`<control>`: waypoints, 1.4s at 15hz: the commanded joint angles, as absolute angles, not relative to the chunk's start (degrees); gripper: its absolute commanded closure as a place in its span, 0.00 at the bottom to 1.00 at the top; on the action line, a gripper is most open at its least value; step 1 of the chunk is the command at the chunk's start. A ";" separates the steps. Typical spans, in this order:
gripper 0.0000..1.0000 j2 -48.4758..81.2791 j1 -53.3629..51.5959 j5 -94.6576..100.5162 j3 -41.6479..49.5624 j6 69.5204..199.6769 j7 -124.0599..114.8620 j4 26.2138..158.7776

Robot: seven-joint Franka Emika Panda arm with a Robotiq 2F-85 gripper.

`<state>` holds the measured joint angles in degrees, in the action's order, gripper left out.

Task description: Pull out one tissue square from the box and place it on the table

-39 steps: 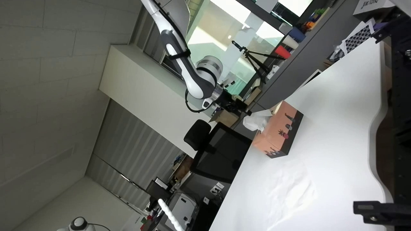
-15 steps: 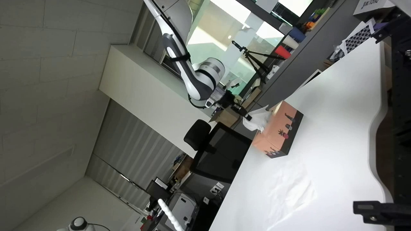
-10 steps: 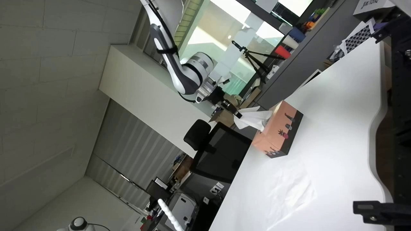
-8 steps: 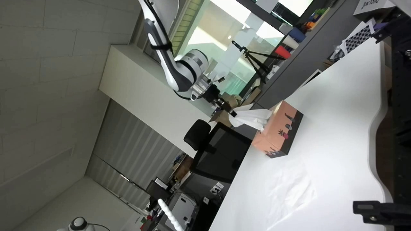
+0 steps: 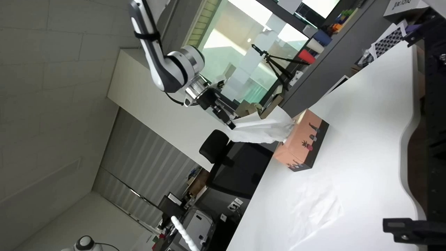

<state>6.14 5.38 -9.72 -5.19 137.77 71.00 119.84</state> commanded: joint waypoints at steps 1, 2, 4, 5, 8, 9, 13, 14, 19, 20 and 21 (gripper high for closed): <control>1.00 1.45 2.17 -14.10 -6.05 137.60 72.76 123.56; 1.00 0.96 0.96 -15.26 -6.41 137.97 72.31 124.20; 1.00 0.71 -1.11 -17.36 -6.86 139.26 70.68 125.47; 1.00 0.85 -1.97 -18.70 -7.03 141.34 70.28 126.56; 1.00 2.16 -3.63 -21.92 -7.43 146.80 71.52 130.75; 1.00 2.66 -3.95 -22.89 -7.59 148.70 72.22 132.27; 1.00 6.65 -3.96 -28.45 -9.36 157.76 76.93 137.44; 1.00 7.93 -3.64 -29.87 -10.12 159.47 77.92 138.11; 1.00 15.88 -1.28 -28.00 -13.17 166.14 77.11 139.81; 1.00 17.35 -0.95 -26.00 -13.14 166.84 75.87 139.91; 1.00 18.47 -0.68 -23.73 -12.90 167.11 74.80 140.09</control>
<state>15.62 -2.67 -28.43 -12.15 165.18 77.41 139.69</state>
